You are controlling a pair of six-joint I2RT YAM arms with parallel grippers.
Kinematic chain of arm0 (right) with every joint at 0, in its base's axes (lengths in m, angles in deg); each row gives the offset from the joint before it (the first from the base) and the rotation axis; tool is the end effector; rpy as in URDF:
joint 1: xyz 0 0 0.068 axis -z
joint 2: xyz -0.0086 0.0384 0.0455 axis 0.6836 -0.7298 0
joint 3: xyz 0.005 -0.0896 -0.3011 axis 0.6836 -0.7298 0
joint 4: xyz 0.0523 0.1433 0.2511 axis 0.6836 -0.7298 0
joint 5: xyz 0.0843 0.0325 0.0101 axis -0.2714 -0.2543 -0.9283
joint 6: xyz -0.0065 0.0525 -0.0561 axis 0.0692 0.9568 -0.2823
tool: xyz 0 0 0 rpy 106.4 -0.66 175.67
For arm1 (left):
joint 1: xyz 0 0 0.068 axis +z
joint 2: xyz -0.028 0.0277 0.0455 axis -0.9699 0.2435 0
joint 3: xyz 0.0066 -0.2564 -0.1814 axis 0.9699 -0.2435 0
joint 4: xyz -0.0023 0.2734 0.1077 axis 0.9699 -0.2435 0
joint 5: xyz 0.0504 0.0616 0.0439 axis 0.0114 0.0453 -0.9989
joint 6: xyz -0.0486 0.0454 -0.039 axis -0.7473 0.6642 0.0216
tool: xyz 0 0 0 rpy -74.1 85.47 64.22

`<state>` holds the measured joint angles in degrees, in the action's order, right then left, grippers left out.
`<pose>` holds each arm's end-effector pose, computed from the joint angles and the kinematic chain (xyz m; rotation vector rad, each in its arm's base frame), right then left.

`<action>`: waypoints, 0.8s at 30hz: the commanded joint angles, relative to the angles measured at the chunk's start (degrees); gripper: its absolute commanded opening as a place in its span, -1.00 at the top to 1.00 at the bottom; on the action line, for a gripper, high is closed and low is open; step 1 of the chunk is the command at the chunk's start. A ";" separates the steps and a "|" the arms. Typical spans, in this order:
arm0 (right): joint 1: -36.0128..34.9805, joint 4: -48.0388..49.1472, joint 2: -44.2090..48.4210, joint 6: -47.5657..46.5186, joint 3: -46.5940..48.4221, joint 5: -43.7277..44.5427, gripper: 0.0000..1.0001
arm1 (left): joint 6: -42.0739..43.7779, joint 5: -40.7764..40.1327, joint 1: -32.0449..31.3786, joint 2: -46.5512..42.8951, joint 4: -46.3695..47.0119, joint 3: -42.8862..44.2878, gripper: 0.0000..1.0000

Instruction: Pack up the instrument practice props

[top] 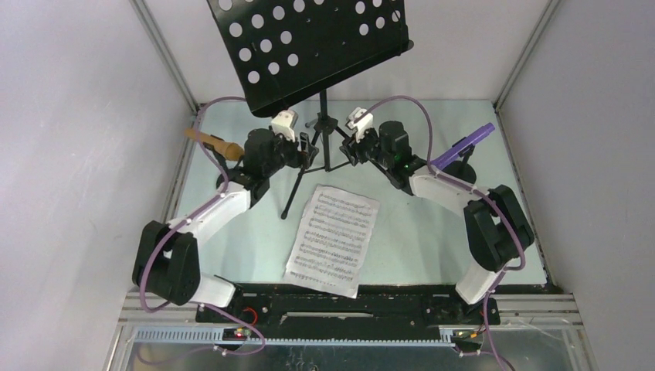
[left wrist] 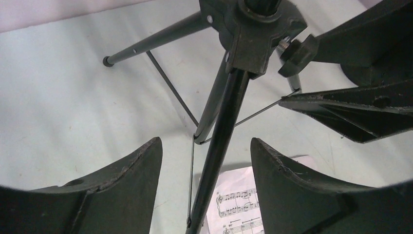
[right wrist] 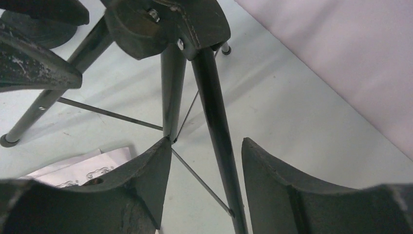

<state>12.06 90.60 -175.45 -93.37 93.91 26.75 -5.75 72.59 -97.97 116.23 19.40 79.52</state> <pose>0.3826 0.2489 0.2901 -0.8946 1.5664 0.3886 0.3452 -0.1524 0.3085 0.3567 1.8196 -0.5263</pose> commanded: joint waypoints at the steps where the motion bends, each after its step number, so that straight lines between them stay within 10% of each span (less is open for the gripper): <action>1: 0.31 2.15 -2.16 -1.62 4.16 -0.07 -0.19 | 2.26 -1.94 -1.11 1.74 0.50 -1.10 -0.41; 8: 0.40 4.49 -4.77 -0.86 5.07 4.13 0.25 | 3.05 -1.46 -2.68 4.52 1.55 -1.77 -0.26; 18: 0.40 7.03 -5.62 3.07 4.42 8.31 1.00 | 4.17 -3.86 -3.28 6.73 3.46 -3.20 0.44; 24: 0.23 12.25 -2.29 5.46 -0.94 18.10 1.00 | 5.60 -3.44 -3.25 9.02 2.89 -0.92 0.92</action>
<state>11.82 96.52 -180.43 -92.43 95.35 34.51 0.07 70.08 -101.42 123.44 21.61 77.46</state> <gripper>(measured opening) 0.288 0.160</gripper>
